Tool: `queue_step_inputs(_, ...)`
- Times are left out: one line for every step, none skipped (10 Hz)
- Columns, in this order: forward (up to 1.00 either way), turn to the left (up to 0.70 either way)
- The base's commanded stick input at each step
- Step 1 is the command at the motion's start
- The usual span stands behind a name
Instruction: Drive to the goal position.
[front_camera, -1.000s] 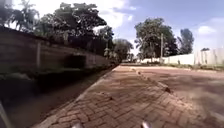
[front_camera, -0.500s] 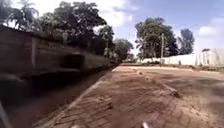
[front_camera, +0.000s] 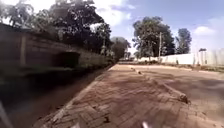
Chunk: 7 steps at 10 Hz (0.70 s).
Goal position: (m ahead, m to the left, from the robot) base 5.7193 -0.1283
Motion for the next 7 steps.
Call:
queue_step_inputs(0.70, 0.00)
queue_step_inputs(0.70, 0.00)
queue_step_inputs(0.70, 0.00)
queue_step_inputs(0.70, 0.00)
queue_step_inputs(0.70, 0.00)
queue_step_inputs(0.70, 0.00)
queue_step_inputs(0.70, 0.00)
